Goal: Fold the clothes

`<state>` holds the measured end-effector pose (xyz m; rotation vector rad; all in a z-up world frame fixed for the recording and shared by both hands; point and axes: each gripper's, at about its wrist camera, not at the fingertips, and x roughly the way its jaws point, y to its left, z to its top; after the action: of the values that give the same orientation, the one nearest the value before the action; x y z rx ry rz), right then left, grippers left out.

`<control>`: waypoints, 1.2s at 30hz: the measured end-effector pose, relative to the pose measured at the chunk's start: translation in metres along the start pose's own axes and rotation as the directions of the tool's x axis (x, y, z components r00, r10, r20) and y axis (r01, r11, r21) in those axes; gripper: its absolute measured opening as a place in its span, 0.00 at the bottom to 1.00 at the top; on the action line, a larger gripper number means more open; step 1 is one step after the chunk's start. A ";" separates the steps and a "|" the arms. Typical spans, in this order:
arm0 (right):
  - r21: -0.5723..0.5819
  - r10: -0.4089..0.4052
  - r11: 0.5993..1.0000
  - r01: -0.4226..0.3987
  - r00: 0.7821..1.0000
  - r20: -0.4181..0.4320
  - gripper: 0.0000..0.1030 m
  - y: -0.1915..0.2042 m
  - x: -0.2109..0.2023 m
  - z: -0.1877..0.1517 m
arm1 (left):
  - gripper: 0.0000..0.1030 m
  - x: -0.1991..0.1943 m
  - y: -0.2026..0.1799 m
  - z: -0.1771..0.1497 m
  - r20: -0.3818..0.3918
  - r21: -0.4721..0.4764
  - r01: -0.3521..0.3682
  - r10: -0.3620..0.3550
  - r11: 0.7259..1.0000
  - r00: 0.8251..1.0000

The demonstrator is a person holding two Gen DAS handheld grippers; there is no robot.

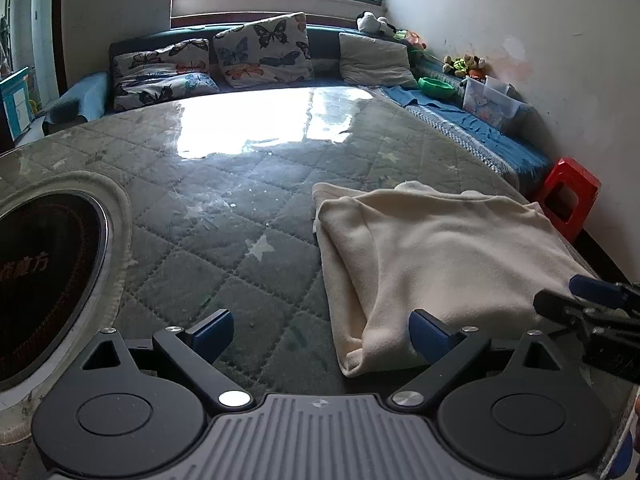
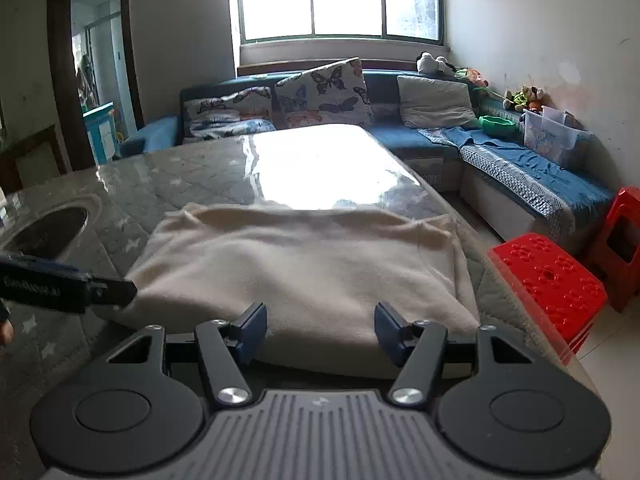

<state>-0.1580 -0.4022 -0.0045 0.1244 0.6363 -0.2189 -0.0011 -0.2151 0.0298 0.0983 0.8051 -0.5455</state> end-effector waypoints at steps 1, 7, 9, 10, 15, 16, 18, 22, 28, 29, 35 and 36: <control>0.000 0.005 1.000 -0.005 1.000 0.001 0.60 0.001 0.001 0.001 | 0.94 0.000 -0.001 0.000 0.001 0.002 -0.003 0.003 1.000 1.000; 0.000 0.022 1.000 -0.022 1.000 -0.002 0.61 0.008 0.007 0.003 | 0.96 0.006 0.000 -0.004 -0.017 0.007 -0.010 0.010 1.000 1.000; 0.005 0.025 1.000 -0.025 1.000 0.003 0.61 0.008 0.005 0.003 | 0.96 0.007 -0.001 -0.004 -0.017 0.008 -0.010 0.010 1.000 1.000; 0.007 0.026 1.000 -0.026 1.000 0.005 0.61 0.007 0.004 0.002 | 0.96 0.006 -0.001 -0.004 -0.016 0.007 -0.010 0.010 1.000 1.000; 0.010 0.015 1.000 -0.015 1.000 0.014 0.61 0.005 -0.006 -0.002 | 0.97 0.000 -0.003 -0.005 -0.012 0.007 -0.012 0.012 1.000 1.000; 0.010 0.012 1.000 -0.012 1.000 0.016 0.61 0.004 -0.008 -0.003 | 0.99 -0.001 -0.003 -0.005 -0.010 0.009 -0.013 0.013 1.000 1.000; 0.011 0.007 1.000 -0.007 1.000 0.019 0.62 0.003 -0.012 -0.004 | 1.00 -0.005 -0.002 -0.006 -0.008 0.014 -0.010 0.010 1.000 1.000; 0.013 -0.003 1.000 0.003 1.000 0.026 0.70 0.000 -0.020 -0.008 | 1.00 -0.011 -0.002 -0.010 -0.015 0.026 -0.010 0.011 1.000 1.000; 0.020 -0.018 1.000 0.017 0.999 0.031 0.79 -0.002 -0.030 -0.014 | 1.00 -0.020 0.000 -0.014 -0.024 0.010 -0.010 0.010 1.000 1.000; 0.023 -0.018 1.000 0.017 0.999 0.030 0.80 -0.001 -0.031 -0.015 | 1.00 -0.021 0.000 -0.016 -0.026 0.006 -0.007 0.007 1.000 1.000; 0.037 -0.010 0.999 0.009 1.000 0.024 0.84 0.004 -0.037 -0.023 | 1.00 -0.029 -0.002 -0.027 -0.034 -0.005 0.006 -0.006 1.000 0.999; 0.039 -0.008 0.999 0.008 1.000 0.023 0.84 0.005 -0.038 -0.024 | 1.00 -0.030 -0.002 -0.029 -0.037 -0.004 0.008 -0.008 1.000 0.999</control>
<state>-0.1999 -0.3871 -0.0007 0.1564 0.6093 -0.2401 -0.0387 -0.1957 0.0311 0.1018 0.8425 -0.5513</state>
